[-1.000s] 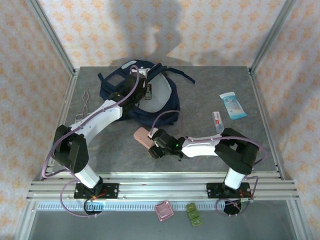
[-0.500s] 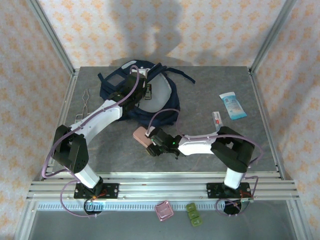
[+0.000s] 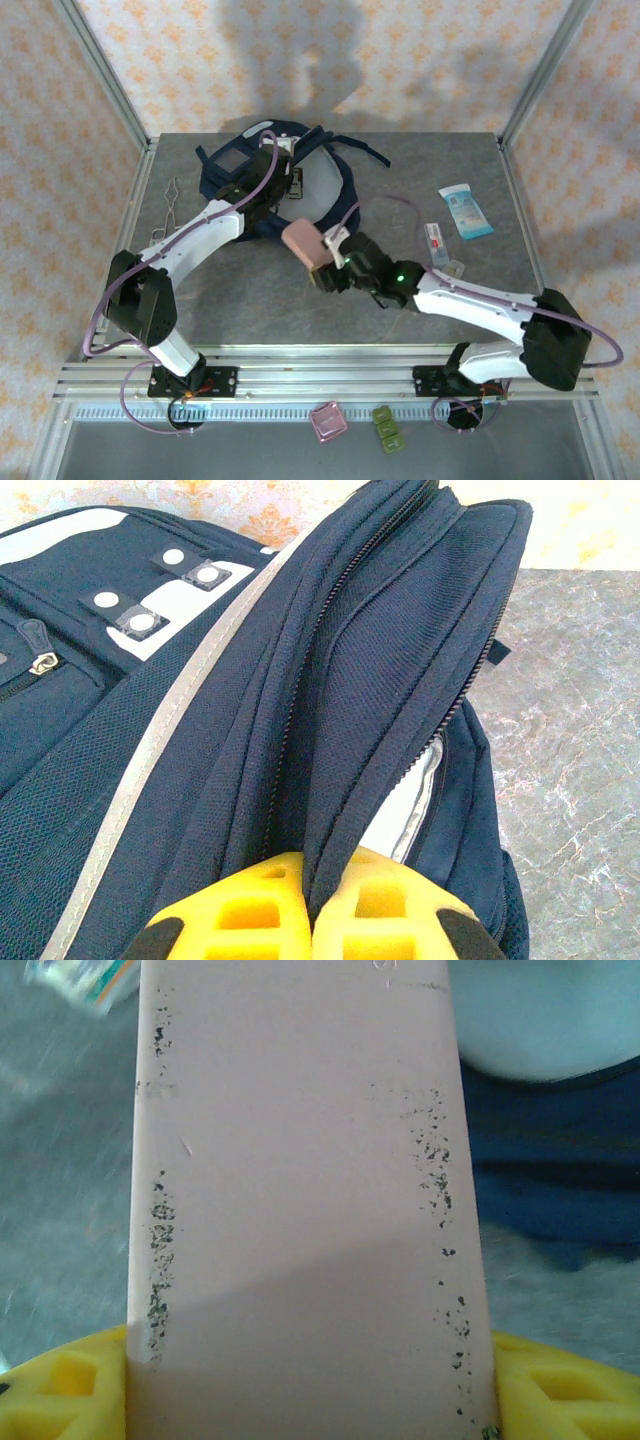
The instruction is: Pack the student bag
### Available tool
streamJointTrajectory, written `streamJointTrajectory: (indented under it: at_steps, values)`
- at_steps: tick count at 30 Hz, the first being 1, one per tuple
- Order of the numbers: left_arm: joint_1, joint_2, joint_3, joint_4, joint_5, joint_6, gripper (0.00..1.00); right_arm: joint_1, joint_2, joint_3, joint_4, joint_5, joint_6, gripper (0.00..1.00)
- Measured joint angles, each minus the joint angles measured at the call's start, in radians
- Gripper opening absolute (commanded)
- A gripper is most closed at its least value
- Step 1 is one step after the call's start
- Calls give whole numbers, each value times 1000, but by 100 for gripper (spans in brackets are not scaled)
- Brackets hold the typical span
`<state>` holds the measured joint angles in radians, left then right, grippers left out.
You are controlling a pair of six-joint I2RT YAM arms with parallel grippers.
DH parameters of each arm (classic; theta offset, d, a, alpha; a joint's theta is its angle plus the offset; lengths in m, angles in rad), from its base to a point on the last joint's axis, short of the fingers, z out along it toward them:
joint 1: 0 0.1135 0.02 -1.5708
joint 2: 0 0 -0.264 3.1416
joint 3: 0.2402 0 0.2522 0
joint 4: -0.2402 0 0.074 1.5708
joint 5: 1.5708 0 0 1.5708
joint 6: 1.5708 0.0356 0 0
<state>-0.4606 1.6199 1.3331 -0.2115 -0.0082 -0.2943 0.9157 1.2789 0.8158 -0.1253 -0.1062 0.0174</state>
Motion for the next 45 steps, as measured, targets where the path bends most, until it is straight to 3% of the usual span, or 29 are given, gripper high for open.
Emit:
streamJointTrajectory:
  at_steps: [4, 9, 16, 19, 21, 23, 27, 32, 34, 38, 39, 41, 45]
  values:
    - [10, -20, 0, -2, -6, 0, 0, -118, 74, 60, 0, -10, -5, 37]
    - [12, -56, 0, -16, -22, 0, 0, -227, 359, 286, 14, -48, -39, 37]
    - [11, -78, 1, -27, -23, 4, 0, -291, 739, 674, -19, -100, -92, 39]
    - [12, -80, 2, -28, -26, 8, 0, -302, 868, 840, -84, -107, -112, 51]
    - [12, -84, 2, -28, -26, 7, 0, -304, 943, 940, -113, -98, -121, 66]
    - [12, -84, 2, -31, -26, 7, 0, -304, 980, 993, -126, -83, -124, 72]
    - [11, -85, 1, -31, -25, 6, 0, -304, 950, 944, -100, -69, -111, 80]
    - [11, -90, -18, -29, -13, 3, 0, -304, 714, 649, -28, -79, -39, 85]
    - [11, -90, -26, -21, -3, 0, 0, -304, 617, 557, 15, -99, 12, 82]
    - [11, -90, -35, -5, 5, -13, 0, -309, 519, 446, 142, -161, 164, 54]
    - [11, -90, -35, -3, 5, -16, 0, -312, 521, 430, 182, -183, 212, 51]
    - [11, -90, -35, -2, 6, -23, 0, -322, 543, 403, 245, -219, 301, 50]
    - [11, -90, -35, -2, 9, -23, 0, -348, 612, 352, 363, -279, 469, 63]
